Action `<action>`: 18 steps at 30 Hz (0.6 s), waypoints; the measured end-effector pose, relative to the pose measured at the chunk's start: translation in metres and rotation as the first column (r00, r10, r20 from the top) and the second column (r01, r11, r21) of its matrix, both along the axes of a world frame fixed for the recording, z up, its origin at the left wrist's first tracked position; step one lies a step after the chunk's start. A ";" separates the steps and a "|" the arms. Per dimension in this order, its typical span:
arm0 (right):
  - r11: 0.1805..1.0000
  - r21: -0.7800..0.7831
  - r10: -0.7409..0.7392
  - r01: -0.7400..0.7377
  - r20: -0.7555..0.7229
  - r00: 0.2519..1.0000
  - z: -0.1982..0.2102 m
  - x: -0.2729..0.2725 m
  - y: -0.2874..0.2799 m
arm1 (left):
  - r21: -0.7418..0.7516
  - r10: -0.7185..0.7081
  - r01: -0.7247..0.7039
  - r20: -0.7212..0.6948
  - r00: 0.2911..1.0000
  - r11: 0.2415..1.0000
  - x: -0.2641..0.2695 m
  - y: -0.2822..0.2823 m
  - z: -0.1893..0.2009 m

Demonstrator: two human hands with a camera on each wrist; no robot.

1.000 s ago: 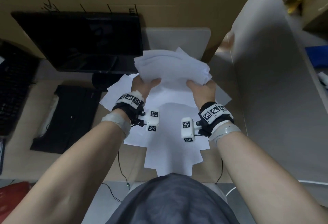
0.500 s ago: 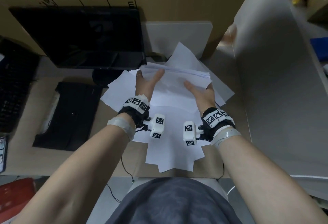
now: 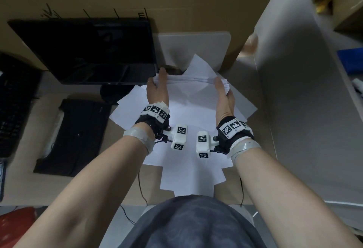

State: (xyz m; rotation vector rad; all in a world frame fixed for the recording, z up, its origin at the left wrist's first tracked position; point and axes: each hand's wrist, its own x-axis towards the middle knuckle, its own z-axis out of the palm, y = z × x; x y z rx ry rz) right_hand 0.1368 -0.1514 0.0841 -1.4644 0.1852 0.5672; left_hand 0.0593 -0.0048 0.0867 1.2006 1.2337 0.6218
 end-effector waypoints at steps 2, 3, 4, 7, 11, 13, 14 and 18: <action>1.000 0.003 0.000 0.000 0.010 1.000 0.000 0.000 0.003 | 0.000 0.001 -0.001 -0.007 1.000 1.000 0.001 0.001 0.002; 1.000 -0.001 -0.005 0.005 0.005 1.000 0.000 0.001 0.005 | 0.003 -0.001 0.001 -0.010 1.000 1.000 0.001 0.001 0.002; 1.000 -0.006 -0.019 0.019 0.005 1.000 0.001 0.001 0.007 | 0.002 -0.001 0.001 -0.007 1.000 1.000 0.000 0.001 0.002; 0.997 -0.040 -0.071 0.071 0.001 0.997 0.000 0.005 0.011 | 0.029 0.014 -0.014 -0.009 1.000 0.999 0.000 0.004 0.000; 0.994 -0.030 -0.107 0.106 -0.053 0.993 -0.003 0.005 0.014 | 0.127 0.015 -0.015 0.005 1.000 0.992 0.001 0.007 -0.005; 0.996 -0.038 -0.089 0.087 -0.052 0.995 -0.003 0.005 0.013 | 0.152 -0.016 0.012 0.026 1.000 0.988 0.000 0.006 -0.008; 0.997 -0.041 -0.060 0.058 -0.041 0.997 -0.003 0.005 0.012 | 0.135 -0.039 0.034 0.033 0.999 0.990 0.001 0.006 -0.009; 0.978 -0.111 0.185 -0.177 0.060 0.981 -0.008 0.008 0.010 | 0.035 -0.276 0.275 0.018 0.961 0.961 0.001 0.007 -0.013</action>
